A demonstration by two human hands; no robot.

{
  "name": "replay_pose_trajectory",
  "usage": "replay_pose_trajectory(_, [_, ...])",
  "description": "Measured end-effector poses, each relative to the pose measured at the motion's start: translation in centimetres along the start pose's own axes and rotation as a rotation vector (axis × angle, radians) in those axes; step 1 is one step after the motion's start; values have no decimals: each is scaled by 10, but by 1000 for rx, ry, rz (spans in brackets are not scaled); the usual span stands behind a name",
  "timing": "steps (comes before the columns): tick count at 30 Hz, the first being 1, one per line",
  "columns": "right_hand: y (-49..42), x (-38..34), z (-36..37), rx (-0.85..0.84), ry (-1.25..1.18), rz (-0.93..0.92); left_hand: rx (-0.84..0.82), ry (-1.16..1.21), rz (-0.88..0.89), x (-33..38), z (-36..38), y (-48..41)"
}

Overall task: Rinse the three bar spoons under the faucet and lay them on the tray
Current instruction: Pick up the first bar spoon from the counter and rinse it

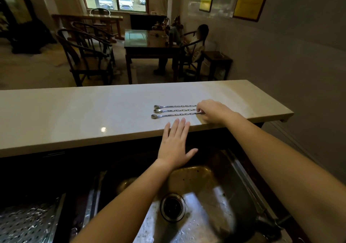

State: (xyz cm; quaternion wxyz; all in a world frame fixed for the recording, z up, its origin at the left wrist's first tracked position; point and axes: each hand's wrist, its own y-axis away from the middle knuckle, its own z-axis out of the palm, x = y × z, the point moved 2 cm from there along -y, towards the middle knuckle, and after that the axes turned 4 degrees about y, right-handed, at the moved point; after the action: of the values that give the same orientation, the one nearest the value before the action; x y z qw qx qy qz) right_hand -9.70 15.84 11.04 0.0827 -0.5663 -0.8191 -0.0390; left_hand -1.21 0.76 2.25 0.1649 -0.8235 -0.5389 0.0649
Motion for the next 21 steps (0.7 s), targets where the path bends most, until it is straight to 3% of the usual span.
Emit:
replay_pose_trajectory(11, [-7,2,-4,-113,6,-81,15,-1,7,-3,5,0])
replay_pose_trajectory(17, [10,13,-18,-151,-239,-40,20,-7,8,-4,7,0])
replay_pose_trajectory(21, [34,18,-24,-75,-295,-31,22,-5,8,-4,8,0])
